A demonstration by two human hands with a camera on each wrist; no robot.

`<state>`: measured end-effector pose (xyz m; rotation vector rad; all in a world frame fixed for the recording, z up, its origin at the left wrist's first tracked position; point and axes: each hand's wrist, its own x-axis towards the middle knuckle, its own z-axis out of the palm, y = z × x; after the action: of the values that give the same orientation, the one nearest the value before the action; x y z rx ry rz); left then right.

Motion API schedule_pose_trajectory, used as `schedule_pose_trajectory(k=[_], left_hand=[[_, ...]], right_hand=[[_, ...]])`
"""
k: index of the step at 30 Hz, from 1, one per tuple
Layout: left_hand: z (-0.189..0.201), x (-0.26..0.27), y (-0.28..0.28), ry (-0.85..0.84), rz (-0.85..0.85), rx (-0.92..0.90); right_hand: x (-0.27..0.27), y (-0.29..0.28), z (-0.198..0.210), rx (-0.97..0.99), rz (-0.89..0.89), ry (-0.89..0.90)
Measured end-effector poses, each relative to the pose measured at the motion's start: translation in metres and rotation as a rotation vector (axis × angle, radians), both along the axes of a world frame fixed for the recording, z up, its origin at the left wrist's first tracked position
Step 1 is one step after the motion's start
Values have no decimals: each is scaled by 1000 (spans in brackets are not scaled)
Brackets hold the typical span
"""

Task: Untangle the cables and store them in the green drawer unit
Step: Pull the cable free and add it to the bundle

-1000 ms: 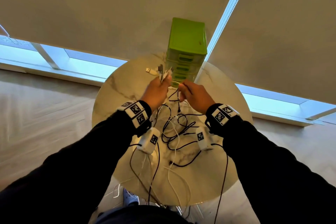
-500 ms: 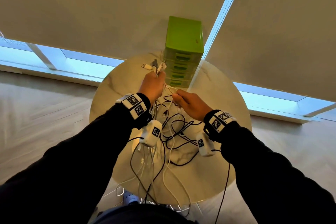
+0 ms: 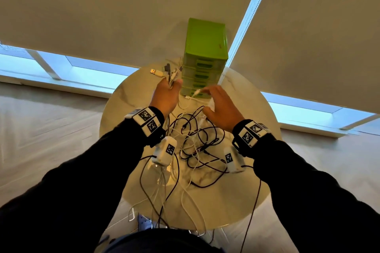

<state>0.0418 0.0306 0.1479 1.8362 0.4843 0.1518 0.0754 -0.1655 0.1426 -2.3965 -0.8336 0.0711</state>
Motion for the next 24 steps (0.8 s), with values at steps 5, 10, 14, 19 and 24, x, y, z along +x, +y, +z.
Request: schedule_pose_trajectory(k=[5, 10, 14, 19, 24], left_hand=[[-2, 4, -40, -27, -148, 10], [9, 1, -67, -41, -247, -67], [11, -3, -90, -75, -349, -83], [20, -4, -115, -47, -367, -180], [37, -3, -126, 72, -293, -527]], right_hand=[[-22, 12, 20, 128, -11, 91], [-31, -11, 12, 100, -64, 168], [-42, -34, 14, 71, -93, 141], [-42, -64, 18, 65, -280, 124], [-40, -138, 14, -105, -416, 219]])
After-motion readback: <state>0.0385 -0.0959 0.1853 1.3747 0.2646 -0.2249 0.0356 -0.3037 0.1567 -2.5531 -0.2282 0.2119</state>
